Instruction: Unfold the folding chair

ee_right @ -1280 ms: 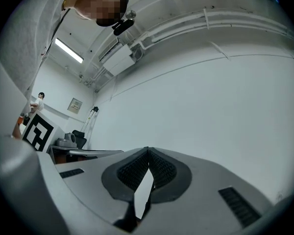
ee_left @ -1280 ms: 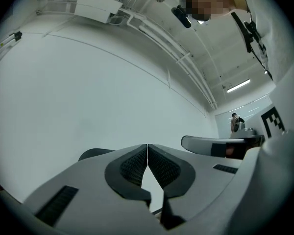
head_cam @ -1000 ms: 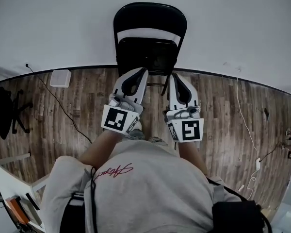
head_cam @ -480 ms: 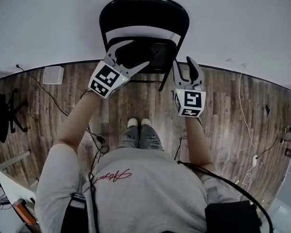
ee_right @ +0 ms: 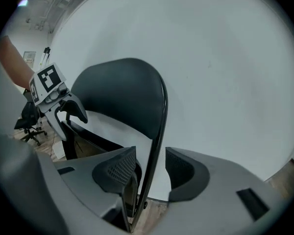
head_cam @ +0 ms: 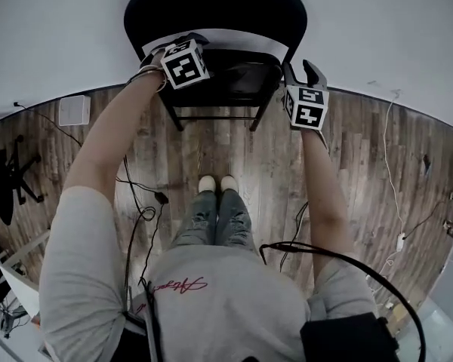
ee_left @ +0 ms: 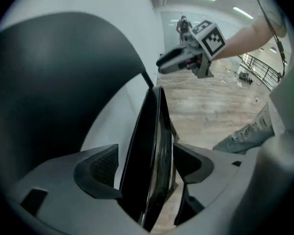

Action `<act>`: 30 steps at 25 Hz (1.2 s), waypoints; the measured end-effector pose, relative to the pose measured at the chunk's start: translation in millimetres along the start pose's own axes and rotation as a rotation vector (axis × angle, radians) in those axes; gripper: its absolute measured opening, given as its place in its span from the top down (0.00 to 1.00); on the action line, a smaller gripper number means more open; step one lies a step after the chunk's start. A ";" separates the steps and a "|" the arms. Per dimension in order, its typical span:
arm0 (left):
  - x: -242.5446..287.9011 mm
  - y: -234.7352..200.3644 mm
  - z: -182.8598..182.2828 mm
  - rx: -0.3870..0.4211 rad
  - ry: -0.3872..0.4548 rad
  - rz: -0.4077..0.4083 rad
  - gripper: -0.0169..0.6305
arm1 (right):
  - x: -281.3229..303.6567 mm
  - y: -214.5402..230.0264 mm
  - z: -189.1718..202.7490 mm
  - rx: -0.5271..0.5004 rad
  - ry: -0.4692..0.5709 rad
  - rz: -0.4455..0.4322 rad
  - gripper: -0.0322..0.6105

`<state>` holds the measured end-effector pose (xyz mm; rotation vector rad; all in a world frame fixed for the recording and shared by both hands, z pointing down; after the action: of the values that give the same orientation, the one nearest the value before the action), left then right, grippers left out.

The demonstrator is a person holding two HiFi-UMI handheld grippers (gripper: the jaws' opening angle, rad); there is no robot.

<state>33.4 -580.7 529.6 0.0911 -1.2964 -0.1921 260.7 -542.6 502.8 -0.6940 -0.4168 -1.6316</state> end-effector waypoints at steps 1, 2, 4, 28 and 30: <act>10.9 0.4 4.4 0.026 -0.057 0.037 0.44 | 11.7 3.3 2.8 0.000 -0.027 -0.004 0.68; 21.0 1.7 8.6 0.060 -0.109 0.066 0.44 | 23.2 5.5 5.8 0.000 -0.055 -0.009 0.68; 36.7 2.0 14.7 0.124 -0.192 0.092 0.44 | 43.1 8.5 9.9 -0.010 -0.102 -0.008 0.68; 43.9 47.8 35.9 0.199 -0.395 0.098 0.66 | 61.9 7.1 12.9 -0.024 -0.089 -0.094 0.76; 41.0 61.2 36.2 0.198 -0.393 0.059 0.66 | 51.1 8.8 20.7 -0.007 -0.011 -0.007 0.71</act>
<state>14.6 -527.1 588.8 0.1910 -1.7061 -0.0297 270.1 -570.0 550.5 -0.7077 -0.4219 -1.6373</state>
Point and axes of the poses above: the fingertips, and each gripper's own axes: x forward along the fingers, y to its right, z out of its underside, the point moved 4 cm from there along -x, backward along the fingers, and after that the axes turned 11 degrees about -y, right-handed, at the moved point
